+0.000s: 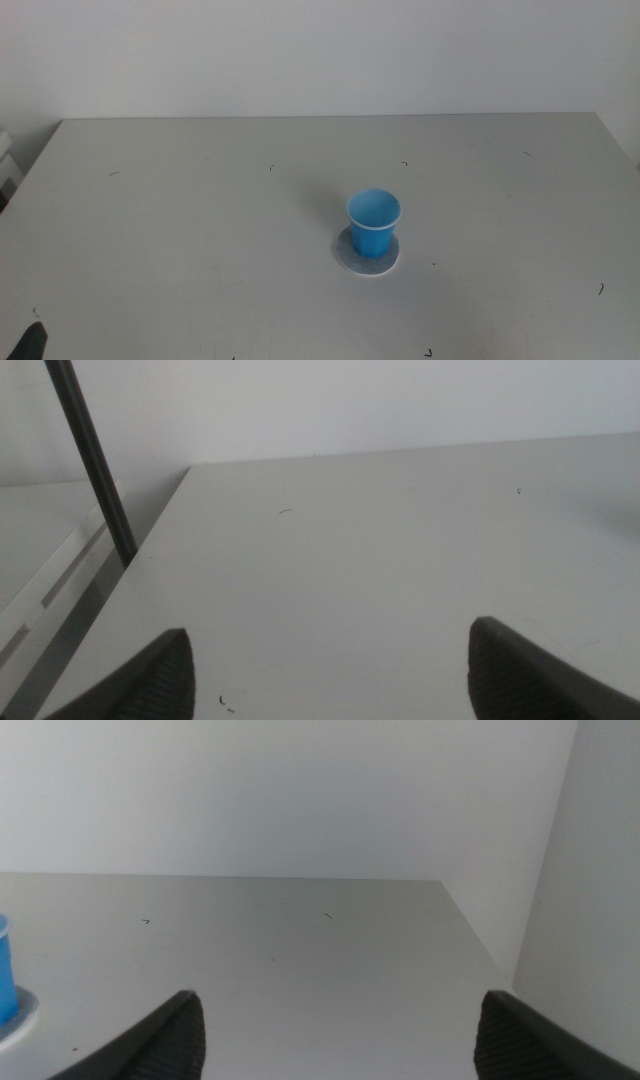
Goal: Place an empty cup on a cup mat.
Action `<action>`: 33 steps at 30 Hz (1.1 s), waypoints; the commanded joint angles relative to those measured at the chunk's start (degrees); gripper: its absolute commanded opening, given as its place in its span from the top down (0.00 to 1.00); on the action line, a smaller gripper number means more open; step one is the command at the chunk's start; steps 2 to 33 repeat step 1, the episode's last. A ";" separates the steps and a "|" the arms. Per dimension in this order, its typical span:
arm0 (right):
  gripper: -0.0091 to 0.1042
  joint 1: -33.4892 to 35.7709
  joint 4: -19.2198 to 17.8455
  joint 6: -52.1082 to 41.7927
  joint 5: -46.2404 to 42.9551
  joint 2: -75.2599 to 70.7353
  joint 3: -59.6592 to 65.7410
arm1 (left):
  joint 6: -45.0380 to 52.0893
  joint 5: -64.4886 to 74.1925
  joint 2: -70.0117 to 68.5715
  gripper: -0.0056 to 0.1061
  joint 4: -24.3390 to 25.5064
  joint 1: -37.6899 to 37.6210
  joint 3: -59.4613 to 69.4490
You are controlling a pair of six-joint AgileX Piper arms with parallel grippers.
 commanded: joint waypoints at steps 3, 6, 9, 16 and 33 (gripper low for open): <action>0.09 0.03 -0.79 -0.29 -4.29 -1.49 -0.48 | -0.95 -4.17 -0.85 0.01 -0.40 0.14 -0.28; 0.09 0.03 -0.79 -0.29 -4.29 -1.49 -0.48 | -0.95 -4.17 -0.85 0.01 -0.40 0.14 -0.28; 0.09 0.03 -0.79 -0.29 -4.29 -1.49 -0.48 | -0.95 -4.17 -0.85 0.01 -0.40 0.14 -0.28; 0.09 0.03 -0.79 -0.29 -4.29 -1.49 -0.48 | -0.95 -4.17 -0.85 0.01 -0.40 0.14 -0.28; 0.09 0.03 -0.79 -0.29 -4.29 -1.49 -0.48 | -0.95 -4.17 -0.85 0.01 -0.40 0.14 -0.28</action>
